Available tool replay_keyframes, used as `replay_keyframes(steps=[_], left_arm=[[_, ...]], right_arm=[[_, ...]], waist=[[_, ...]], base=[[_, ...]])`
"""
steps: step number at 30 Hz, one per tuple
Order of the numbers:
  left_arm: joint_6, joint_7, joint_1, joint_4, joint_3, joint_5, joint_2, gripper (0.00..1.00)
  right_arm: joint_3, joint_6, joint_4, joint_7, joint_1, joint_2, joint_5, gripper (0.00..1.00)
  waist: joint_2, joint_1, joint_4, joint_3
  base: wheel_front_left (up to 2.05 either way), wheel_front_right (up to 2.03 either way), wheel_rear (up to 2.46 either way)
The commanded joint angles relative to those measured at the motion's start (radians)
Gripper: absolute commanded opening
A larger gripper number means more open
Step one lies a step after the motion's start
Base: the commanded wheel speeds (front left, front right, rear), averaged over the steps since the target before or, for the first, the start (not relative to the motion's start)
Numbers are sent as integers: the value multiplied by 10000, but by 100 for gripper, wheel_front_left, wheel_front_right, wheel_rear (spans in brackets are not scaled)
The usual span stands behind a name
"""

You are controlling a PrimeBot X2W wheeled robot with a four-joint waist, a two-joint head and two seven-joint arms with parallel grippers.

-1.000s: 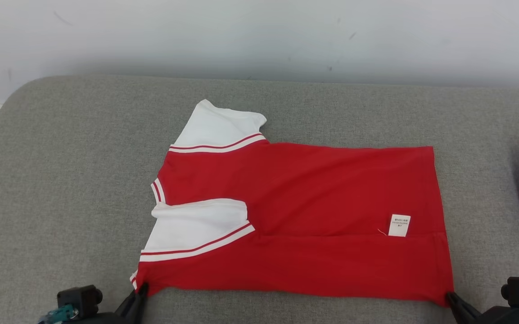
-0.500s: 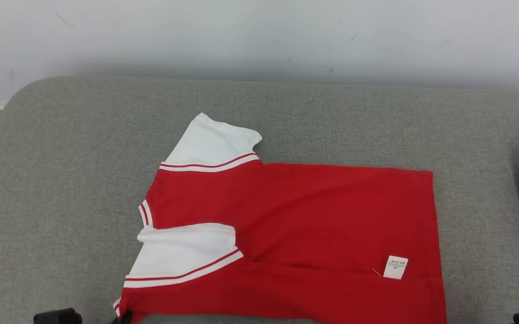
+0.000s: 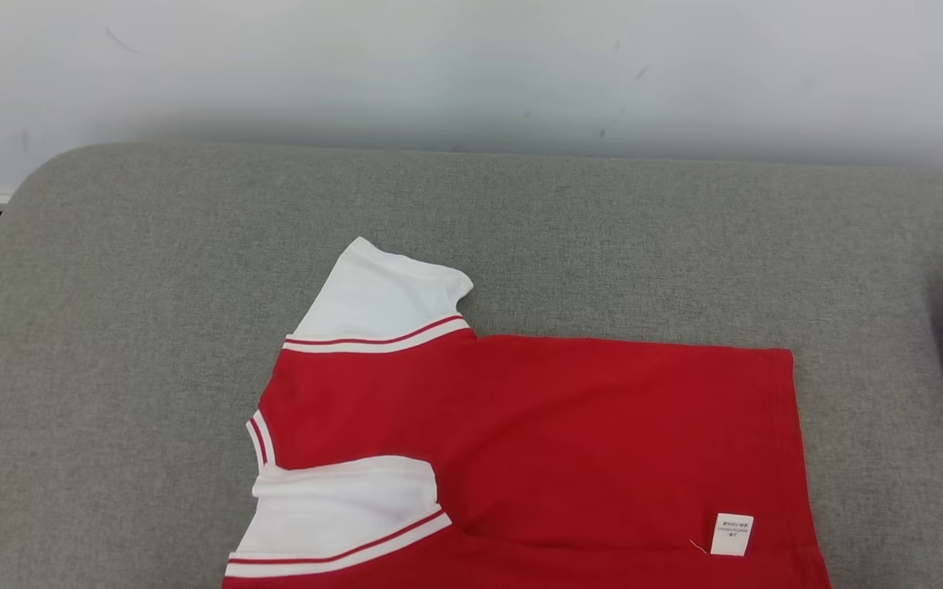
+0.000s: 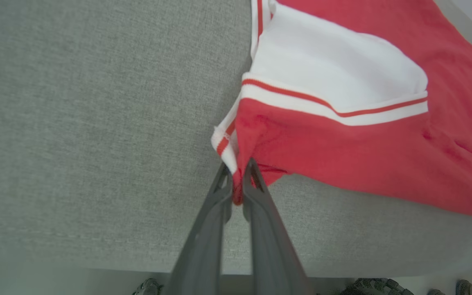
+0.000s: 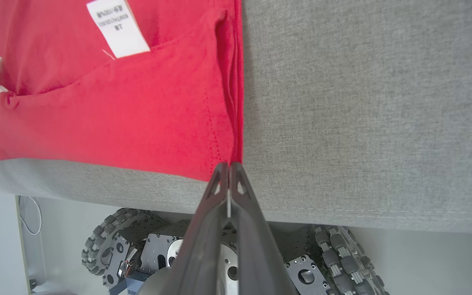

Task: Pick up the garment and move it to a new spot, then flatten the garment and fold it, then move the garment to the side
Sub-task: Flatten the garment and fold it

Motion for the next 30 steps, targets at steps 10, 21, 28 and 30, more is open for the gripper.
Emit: replay_keyframes(steps=[10, 21, 28, 30], left_arm=[[173, 214, 550, -91, -297, -232, -169, 0], [400, -471, -35, 247, -228, 357, -215, 100], [700, -1507, -646, -418, 191, 1103, -30, 100], [768, -1933, -938, -647, 218, 1474, -33, 100]], right_arm=[[183, -6, 156, 43, -217, -95, -283, 0], [11, -6, 332, -867, -698, -21, -937, 100], [395, -6, 68, -2343, -1413, -135, -1362, 100], [502, -6, 176, -2941, -1693, -102, -1547, 100]], waist=[[0, 0, 56, 14], [0, 0, 237, -157], [0, 0, 184, -286], [0, 0, 163, -397]], base=[[0, 0, 0], [0, 0, 0], [0, 0, 0], [0, 0, 0]])
